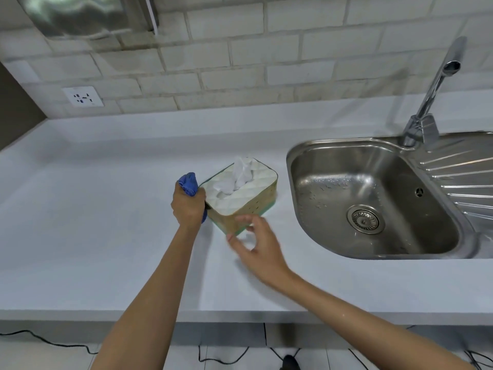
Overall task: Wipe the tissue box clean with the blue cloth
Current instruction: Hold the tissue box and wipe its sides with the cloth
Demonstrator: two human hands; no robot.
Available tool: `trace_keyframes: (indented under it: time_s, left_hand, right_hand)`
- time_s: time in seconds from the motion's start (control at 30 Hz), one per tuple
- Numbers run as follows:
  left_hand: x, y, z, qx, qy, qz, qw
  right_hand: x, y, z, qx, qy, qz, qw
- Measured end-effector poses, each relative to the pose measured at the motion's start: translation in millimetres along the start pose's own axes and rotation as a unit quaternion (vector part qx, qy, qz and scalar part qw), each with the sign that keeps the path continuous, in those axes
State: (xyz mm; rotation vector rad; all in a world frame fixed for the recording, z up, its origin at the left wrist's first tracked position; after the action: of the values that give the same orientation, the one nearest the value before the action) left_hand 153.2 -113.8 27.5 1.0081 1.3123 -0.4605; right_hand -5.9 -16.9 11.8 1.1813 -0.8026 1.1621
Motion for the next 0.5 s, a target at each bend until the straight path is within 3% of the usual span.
trace_keyframes:
  time_s: [0.13,0.2,0.4,0.5]
  left_hand:
    - [17.9,10.2,-11.7,0.0,0.035,-0.105,0.994]
    - [29.0,9.5,-24.5,0.007,0.06,-0.144,0.988]
    - [37.1,-13.9,-67.1,0.028,0.107,-0.199,0.974]
    - [31.8,-25.0,-72.5,0.028,0.093,-0.191,0.977]
  right_hand:
    - [-23.4,60.7,41.4,-0.173,-0.063,0.059,0.981]
    - [-39.9,82.9,68.1,-0.191,-0.091,0.046,0.976]
    - [-84.8,82.7,121.9,0.021,-0.158,0.046,0.986]
    - [-91.1,72.1,127.5,0.079,-0.17,0.089,0.978]
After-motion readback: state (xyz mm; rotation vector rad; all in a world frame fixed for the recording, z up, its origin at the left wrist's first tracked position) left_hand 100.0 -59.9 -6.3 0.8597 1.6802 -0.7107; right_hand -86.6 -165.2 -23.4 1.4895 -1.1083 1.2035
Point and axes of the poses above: each hand's wrist, its own z-axis towards the middle knuckle, its own y-axis out of the back of the hand, x = y × z, the point moved 3 cm from there along z, towards the middle knuckle, and after that the axes turned 2 degrees about y, right-handed, at the moved point
